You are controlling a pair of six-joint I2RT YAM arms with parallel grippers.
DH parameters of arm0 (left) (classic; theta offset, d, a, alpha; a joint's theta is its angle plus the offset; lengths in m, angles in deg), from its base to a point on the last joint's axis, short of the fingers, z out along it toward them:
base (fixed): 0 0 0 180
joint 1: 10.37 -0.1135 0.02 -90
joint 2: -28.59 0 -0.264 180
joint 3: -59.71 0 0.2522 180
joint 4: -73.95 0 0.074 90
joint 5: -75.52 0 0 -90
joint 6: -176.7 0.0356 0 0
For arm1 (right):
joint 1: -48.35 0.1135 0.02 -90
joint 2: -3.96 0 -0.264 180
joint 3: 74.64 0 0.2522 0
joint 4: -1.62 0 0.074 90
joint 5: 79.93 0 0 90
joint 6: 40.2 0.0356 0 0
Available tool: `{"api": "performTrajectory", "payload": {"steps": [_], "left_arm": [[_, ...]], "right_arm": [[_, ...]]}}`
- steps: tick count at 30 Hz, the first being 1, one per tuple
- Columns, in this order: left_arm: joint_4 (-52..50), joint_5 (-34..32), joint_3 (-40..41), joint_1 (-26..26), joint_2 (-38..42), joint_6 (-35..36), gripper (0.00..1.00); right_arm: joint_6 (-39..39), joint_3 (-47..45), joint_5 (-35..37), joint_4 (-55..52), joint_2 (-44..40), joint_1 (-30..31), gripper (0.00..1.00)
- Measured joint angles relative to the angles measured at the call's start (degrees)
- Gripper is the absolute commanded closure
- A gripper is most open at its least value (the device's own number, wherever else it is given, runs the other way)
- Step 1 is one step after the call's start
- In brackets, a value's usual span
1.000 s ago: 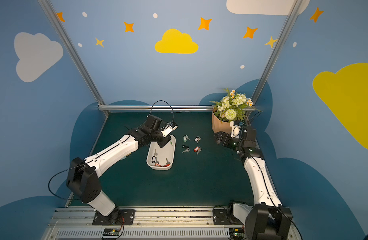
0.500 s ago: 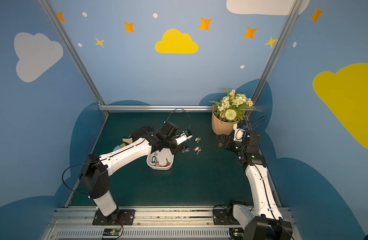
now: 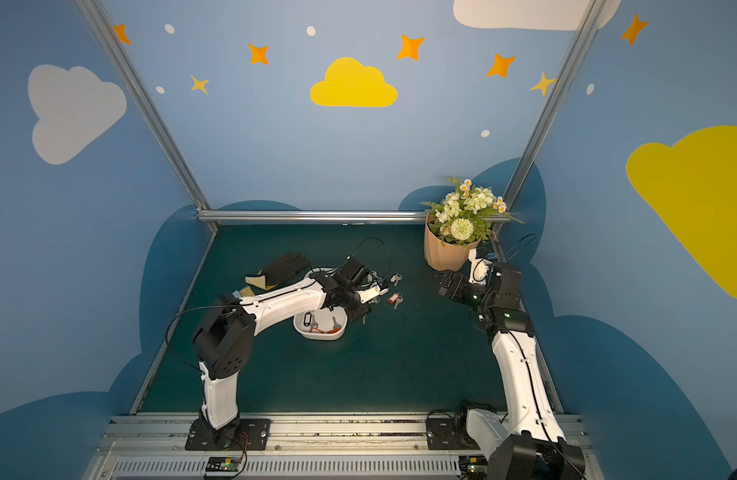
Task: Take the keys out of the storage box
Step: Place the key at the center of the board.
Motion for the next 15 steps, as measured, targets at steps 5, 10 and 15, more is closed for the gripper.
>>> {"api": "performTrajectory", "payload": {"steps": [5,10,15], "left_arm": [[-0.96,-0.5,-1.64,0.07,-2.05,0.24,0.97],[-1.2,-0.42,-3.67,0.07,-3.23,0.24,0.97],[-1.18,-0.07,-5.81,0.11,-5.2,0.24,0.97]], "right_arm": [[-0.11,-0.24,0.0,0.0,0.0,-0.07,0.02],[-0.09,-0.28,0.0,0.0,0.0,-0.2,0.02],[-0.09,-0.28,0.0,0.0,0.0,-0.39,0.02]]}}
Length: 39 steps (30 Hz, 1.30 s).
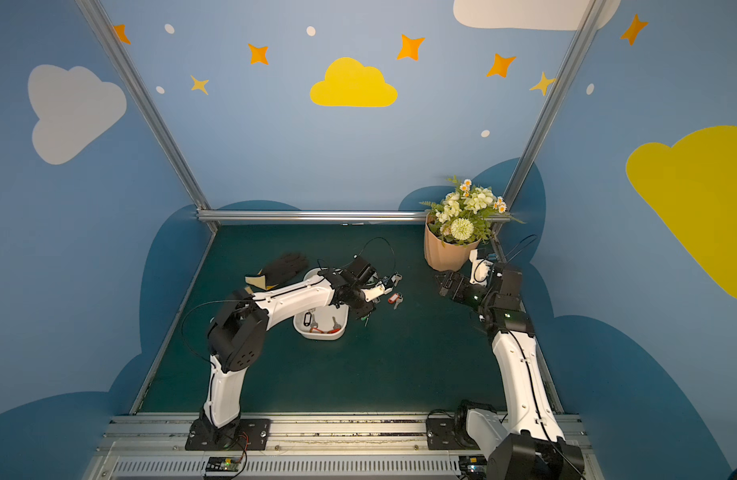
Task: Take the keys out of the storage box
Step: Place the key at the center of the board, then pick up the key from the storage box.
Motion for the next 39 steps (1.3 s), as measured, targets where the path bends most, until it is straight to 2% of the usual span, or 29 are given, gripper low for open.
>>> {"api": "performTrajectory", "payload": {"steps": [9,14,16,20,23,28,33,39], "left_arm": [[-0.31,1.57,-2.49,0.0,-3.04,0.0,0.95],[-0.33,2.62,-3.17,0.02,-3.54,-0.15,0.68],[-0.15,3.02,-3.26,0.02,-3.54,-0.33,0.61],[-0.24,3.21,-2.97,0.0,-2.45,-0.74,0.55],[0.2,3.17,-0.44,-0.22,2.05,-1.55,0.5],[2.45,3.23,7.65,-2.71,16.57,-5.75,0.4],[5.7,2.56,15.5,-9.4,29.7,-14.43,0.33],[6.82,2.82,26.03,-18.97,39.06,-28.98,0.33]], "right_arm": [[0.0,-0.11,0.0,0.0,-0.07,-0.11,0.02],[-0.2,-0.11,-0.02,-0.02,-0.11,-0.26,0.02],[-0.37,-0.11,-0.07,0.0,-0.11,-0.26,0.02],[-1.07,-0.07,-0.81,-0.13,-0.04,-0.26,0.02],[-1.95,1.05,-2.21,-1.49,0.83,0.11,0.02],[-3.45,5.11,-2.67,-4.26,3.82,3.82,0.03],[-4.68,10.51,-0.55,-8.28,9.42,12.66,0.1],[-5.7,19.76,5.18,-13.33,21.22,26.73,0.17]]}}
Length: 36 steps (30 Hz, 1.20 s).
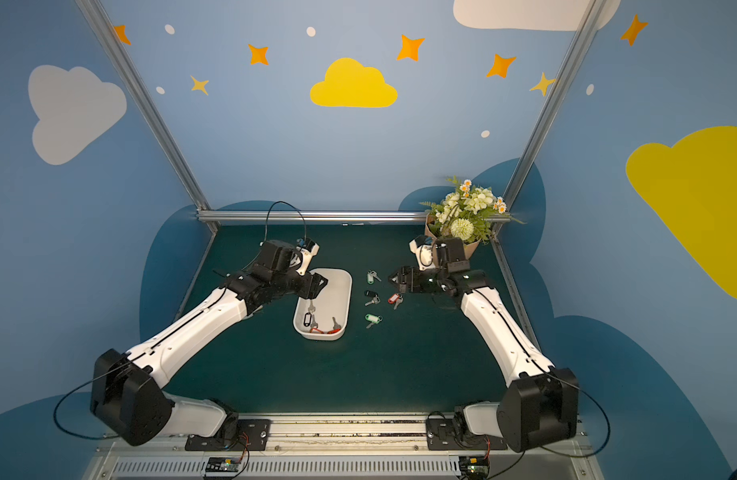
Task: Take the keys out of the storage box
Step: Pick up the key from the storage box.
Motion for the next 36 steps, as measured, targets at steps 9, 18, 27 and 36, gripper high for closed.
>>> {"api": "performTrajectory", "payload": {"steps": [9,18,27,36], "left_arm": [[0.04,8.44,10.78,-12.96,1.68,-16.15,0.39],[0.44,16.24,13.62,-16.31,0.85,-20.55,0.49],[1.4,18.4,18.23,-16.31,-1.14,-22.38,0.52],[3.67,19.43,19.54,-16.28,-3.19,-22.53,0.55]], "right_arm": [[0.87,20.61,5.55,-6.97,23.82,18.27,0.27],[6.51,39.41,2.23,-11.91,44.63,25.22,0.38],[18.71,40.3,-1.97,-8.52,50.51,25.7,0.5],[23.1,45.4,-0.2,-8.94,55.21,26.97,0.57]]}}
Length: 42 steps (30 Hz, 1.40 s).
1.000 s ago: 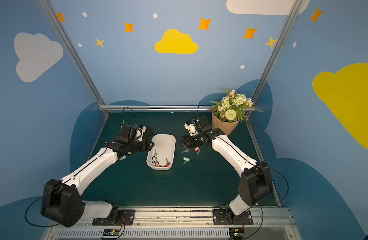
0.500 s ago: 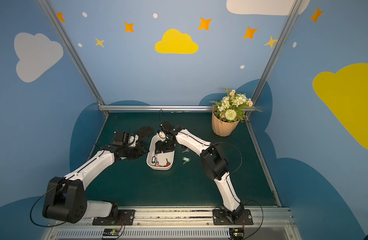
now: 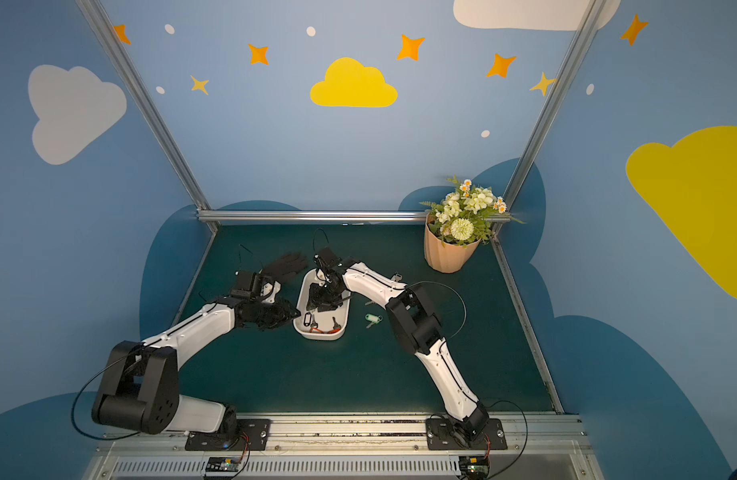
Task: Take the keys out of the storage box
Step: Pick up the key from the storage box.
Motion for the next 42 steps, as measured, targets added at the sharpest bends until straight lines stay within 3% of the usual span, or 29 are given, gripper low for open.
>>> {"api": "performTrajectory", "payload": {"steps": [29,42], "left_arm": [[3.02,0.48,0.79,0.11,-4.04,0.63,0.6],[3.26,0.37,0.79,0.44,-4.46,0.68,0.6]], "right_arm": [[-2.34,12.22,8.17,-8.44,7.78,2.73,0.69],[-7.41,17.68,14.73,-12.72,10.54,5.18,0.74]]}}
